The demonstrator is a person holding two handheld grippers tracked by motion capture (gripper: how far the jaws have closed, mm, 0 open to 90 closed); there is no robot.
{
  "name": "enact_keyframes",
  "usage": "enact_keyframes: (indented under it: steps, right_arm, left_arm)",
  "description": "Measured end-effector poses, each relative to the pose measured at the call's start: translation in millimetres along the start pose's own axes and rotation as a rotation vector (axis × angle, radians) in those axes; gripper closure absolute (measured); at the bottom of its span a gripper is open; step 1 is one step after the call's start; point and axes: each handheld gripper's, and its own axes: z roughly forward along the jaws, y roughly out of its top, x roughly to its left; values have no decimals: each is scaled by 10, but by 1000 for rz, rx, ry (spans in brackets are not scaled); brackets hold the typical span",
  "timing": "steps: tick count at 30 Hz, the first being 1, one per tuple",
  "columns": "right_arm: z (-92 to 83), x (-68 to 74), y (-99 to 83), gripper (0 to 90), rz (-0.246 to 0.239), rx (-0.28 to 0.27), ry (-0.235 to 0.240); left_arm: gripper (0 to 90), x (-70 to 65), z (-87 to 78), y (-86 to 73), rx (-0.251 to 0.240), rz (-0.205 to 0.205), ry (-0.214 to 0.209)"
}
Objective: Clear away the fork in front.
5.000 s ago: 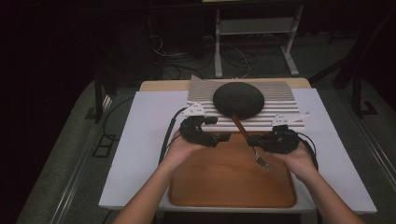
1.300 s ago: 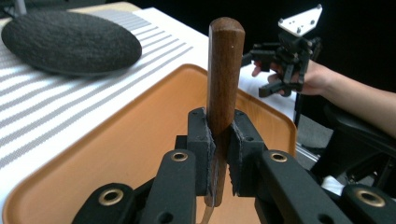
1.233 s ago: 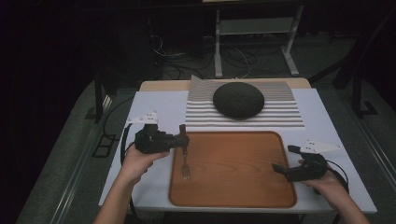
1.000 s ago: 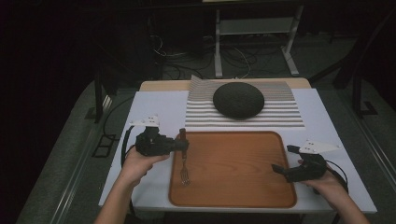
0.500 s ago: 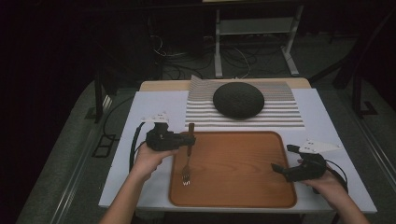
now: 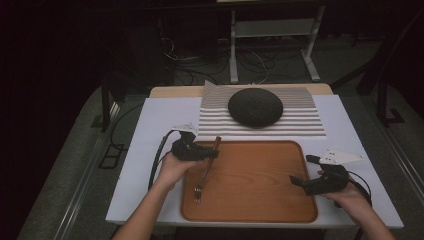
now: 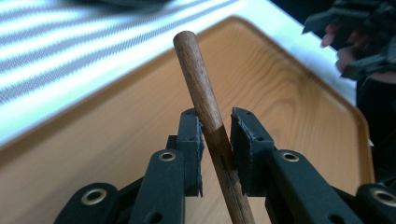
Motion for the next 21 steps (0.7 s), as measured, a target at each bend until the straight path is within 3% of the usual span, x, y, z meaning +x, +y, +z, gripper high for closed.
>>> enact_keyframes:
  steps: [9, 21]
  right_arm:
    - [14, 13, 3, 24, -6, 4, 6]
    - [15, 2, 1, 25, -5, 1, 7]
  left_arm:
    - [728, 45, 137, -102, 51, -22, 17]
    - [689, 35, 249, -140, 108, 20, 60]
